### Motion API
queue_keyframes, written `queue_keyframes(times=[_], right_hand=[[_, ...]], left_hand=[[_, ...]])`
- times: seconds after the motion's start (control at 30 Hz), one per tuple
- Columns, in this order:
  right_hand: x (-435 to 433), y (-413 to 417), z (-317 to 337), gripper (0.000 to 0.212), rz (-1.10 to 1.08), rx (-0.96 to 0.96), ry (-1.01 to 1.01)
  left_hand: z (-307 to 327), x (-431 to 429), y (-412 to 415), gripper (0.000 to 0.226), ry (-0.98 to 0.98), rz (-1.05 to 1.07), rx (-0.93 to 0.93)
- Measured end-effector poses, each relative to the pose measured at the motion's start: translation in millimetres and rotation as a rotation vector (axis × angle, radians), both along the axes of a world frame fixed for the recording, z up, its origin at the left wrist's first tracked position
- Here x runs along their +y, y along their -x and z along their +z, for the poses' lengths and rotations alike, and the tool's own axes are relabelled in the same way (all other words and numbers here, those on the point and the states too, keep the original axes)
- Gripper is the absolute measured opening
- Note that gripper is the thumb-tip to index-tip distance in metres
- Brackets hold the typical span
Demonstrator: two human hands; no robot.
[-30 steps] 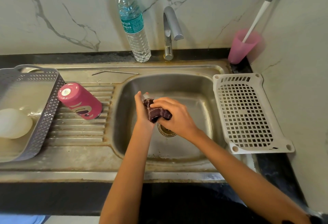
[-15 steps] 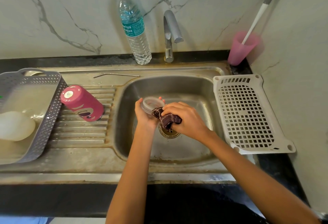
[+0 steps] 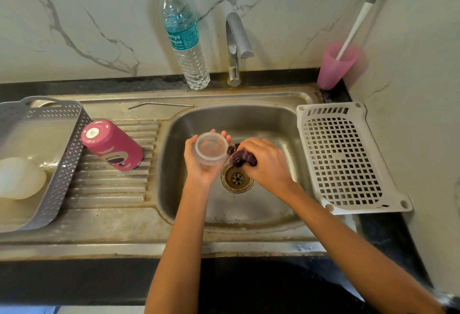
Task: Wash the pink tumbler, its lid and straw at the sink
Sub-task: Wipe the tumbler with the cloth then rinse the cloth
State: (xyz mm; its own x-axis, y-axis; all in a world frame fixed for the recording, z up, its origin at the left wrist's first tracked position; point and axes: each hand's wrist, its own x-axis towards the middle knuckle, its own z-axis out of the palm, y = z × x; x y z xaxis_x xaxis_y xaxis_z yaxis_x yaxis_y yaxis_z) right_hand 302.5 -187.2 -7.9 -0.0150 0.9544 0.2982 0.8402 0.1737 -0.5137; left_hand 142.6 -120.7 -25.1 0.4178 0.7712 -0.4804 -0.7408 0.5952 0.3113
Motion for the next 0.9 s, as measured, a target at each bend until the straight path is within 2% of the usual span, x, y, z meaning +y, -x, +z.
queue_keyframes(times=[0.13,0.27,0.4,0.47,0.57,0.7,0.77,0.9], right_hand=[[10,-4,6,0.018,-0.091,0.146,0.000],[10,2,13,0.015,-0.171,0.357,0.036],[10,0,21,0.015,-0.243,0.810,0.248],[12,-2,25,0.020,-0.254,0.939,0.284],[16,-4,28,0.025,-0.236,0.947,0.291],[25,0,32,0.021,-0.203,0.973,0.303],[31,4,37,0.019,-0.154,0.910,0.301],[32,-4,41,0.029,-0.093,0.750,0.301]], left_hand=[[0,-5,1,0.047,-0.083,-0.086,0.042],[5,-5,2,0.042,-0.075,-0.133,0.054],[13,-5,6,0.050,-0.142,-0.176,0.184],[13,-5,10,0.054,-0.176,-0.203,0.220],[11,-2,17,0.056,-0.194,-0.302,0.189],[12,-14,8,0.047,-0.234,-0.533,0.205],[11,-24,-1,0.048,-0.198,-0.529,0.192],[3,-24,-2,0.049,-0.149,-0.378,0.105]])
